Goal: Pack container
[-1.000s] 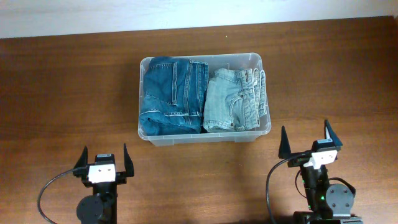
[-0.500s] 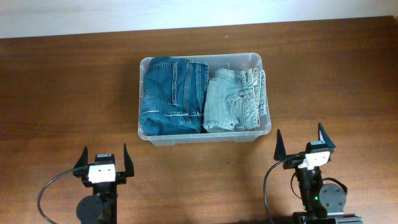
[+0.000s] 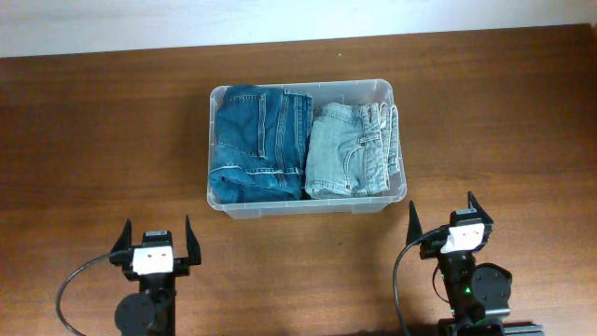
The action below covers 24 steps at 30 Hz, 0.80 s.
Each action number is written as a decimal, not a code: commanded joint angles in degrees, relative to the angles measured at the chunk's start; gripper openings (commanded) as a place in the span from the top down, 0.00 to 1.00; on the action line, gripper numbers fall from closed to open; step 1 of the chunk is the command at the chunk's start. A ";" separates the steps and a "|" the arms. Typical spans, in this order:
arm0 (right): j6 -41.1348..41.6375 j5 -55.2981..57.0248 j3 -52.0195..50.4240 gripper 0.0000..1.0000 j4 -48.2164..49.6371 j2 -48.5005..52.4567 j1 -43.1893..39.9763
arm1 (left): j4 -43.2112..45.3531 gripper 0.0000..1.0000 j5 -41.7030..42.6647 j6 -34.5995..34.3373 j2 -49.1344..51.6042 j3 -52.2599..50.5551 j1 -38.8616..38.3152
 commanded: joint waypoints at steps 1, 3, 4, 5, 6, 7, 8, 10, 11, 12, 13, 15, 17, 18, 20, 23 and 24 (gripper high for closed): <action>0.46 -0.11 -0.31 0.02 -0.33 -0.61 0.52 | 0.00 0.00 -0.39 0.09 -0.55 -0.39 -0.33; 0.46 -0.09 -0.31 0.02 -0.35 -0.61 0.52 | 0.00 0.00 -0.39 0.09 -0.55 -0.39 -0.33; 0.46 -0.11 -0.31 0.02 -0.35 -0.61 0.52 | 0.00 0.00 -0.39 0.09 -0.55 -0.39 -0.33; 0.48 -0.15 -0.31 0.02 -0.33 -0.61 0.52 | 0.00 0.00 -0.39 0.09 -0.55 -0.39 -0.33; 0.48 -0.24 -0.31 0.02 -0.33 -0.61 0.52 | 0.00 0.00 -0.39 0.09 -0.55 -0.39 -0.33; 0.50 -0.42 -0.31 0.02 -0.33 -0.61 0.52 | 0.00 0.00 -0.39 0.09 -0.55 -0.39 -0.33; 0.50 -0.63 -0.31 0.02 -0.31 -0.61 0.50 | 0.00 0.00 -0.39 0.09 -0.55 -0.39 -0.33; 0.50 -0.98 -0.31 0.02 -0.26 -0.61 0.50 | 0.00 0.00 -0.39 0.09 -0.55 -0.39 -0.33; 0.50 -1.01 -0.31 0.02 -0.24 -0.61 0.46 | 0.00 0.00 -0.39 0.09 -0.55 -0.39 -0.33; 0.50 -1.05 -0.31 0.02 -0.24 -0.61 0.37 | 0.00 0.00 -0.39 0.09 -0.55 -0.39 -0.33; 0.48 -1.51 -0.31 0.02 -0.22 -0.61 0.13 | 0.00 0.00 -0.39 0.09 -0.55 -0.39 -0.33; 0.50 -3.48 -0.31 0.02 -0.02 -0.61 -0.83 | 0.00 0.00 -0.39 0.09 -0.55 -0.39 -0.33; 0.50 -4.87 -0.31 0.02 0.13 -0.61 -1.22 | 0.00 0.00 -0.39 0.09 -0.55 -0.39 -0.33; 0.50 -5.31 -0.31 0.02 0.15 -0.61 -1.33 | 0.00 0.00 -0.39 0.09 -0.55 -0.39 -0.33; 0.48 -5.33 -0.31 0.02 0.17 -0.61 -1.33 | 0.00 0.00 -0.39 0.09 -0.55 -0.39 -0.33; 0.48 -5.31 -0.31 0.02 0.17 -0.61 -1.33 | 0.00 0.00 -0.39 0.09 -0.55 -0.39 -0.33; 0.50 -5.31 -0.31 0.02 0.17 -0.61 -1.33 | 0.00 0.00 -0.39 0.09 -0.55 -0.39 -0.33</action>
